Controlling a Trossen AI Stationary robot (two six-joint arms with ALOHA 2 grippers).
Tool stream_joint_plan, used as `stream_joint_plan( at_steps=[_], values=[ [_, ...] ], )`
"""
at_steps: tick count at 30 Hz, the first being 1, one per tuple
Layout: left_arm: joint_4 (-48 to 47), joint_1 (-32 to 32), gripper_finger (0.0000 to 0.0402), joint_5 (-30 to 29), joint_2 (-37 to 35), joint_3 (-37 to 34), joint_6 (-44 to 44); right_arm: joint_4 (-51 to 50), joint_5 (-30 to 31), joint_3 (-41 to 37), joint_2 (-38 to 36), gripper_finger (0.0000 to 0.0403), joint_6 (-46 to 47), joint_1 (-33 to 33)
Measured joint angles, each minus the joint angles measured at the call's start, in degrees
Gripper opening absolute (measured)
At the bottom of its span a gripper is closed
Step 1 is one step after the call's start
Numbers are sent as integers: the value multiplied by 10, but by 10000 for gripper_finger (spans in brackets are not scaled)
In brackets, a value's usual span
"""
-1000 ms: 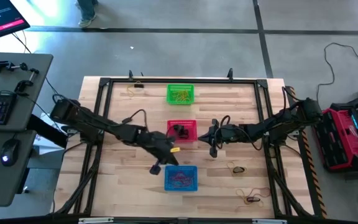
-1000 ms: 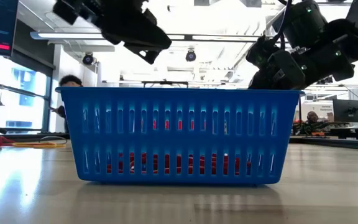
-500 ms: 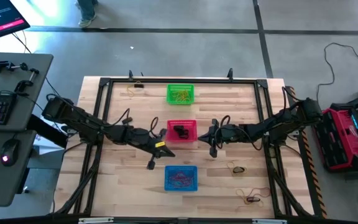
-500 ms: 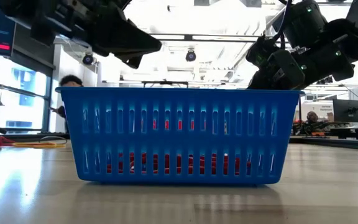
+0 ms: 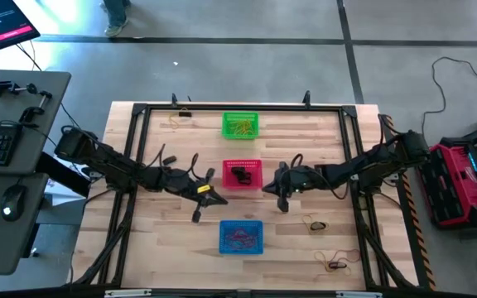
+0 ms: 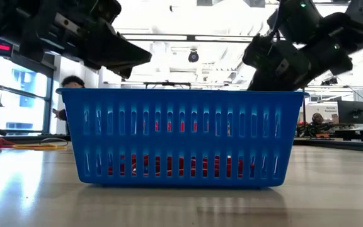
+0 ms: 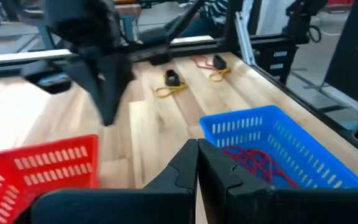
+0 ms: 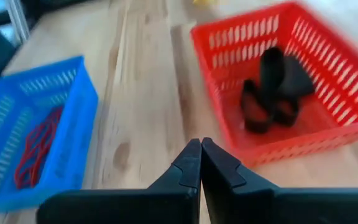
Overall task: Sort rubber bands into baskets
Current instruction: Put the black rubber band into the red bin
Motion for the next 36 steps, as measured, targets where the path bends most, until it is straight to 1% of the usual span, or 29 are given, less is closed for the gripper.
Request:
stream_joint_plan(
  at_steps=[4, 7, 10, 15, 20, 22, 26, 32, 36],
  values=[
    [46, 1, 0, -11, -12, -21, 4, -147, -2, 59, 0, 10, 3, 18],
    [89, 1, 0, -11, -19, -43, 5, -287, 3, 115, 0, 37, 25, 33],
    [100, 4, 0, -11, -21, -59, 0, -408, 5, 168, 0, 73, 46, 49],
    [101, 8, 0, -11, -20, -72, -14, -546, 5, 236, 0, 125, 77, 75],
    [102, 7, 0, -11, -20, -72, -15, -683, 0, 288, 0, 152, 118, 109],
    [103, 7, 0, -11, -20, -72, -15, -722, -8, 303, 0, 155, 128, 124],
    [106, 7, 0, -11, -20, -72, -15, -780, -50, 318, 0, 156, 147, 164],
    [106, 6, 0, -11, -20, -72, -15, -849, -97, 319, 1, 156, 251, 222],
    [111, 6, 0, -11, -20, -72, -15, -856, -101, 319, 1, 156, 313, 261]
  ],
)
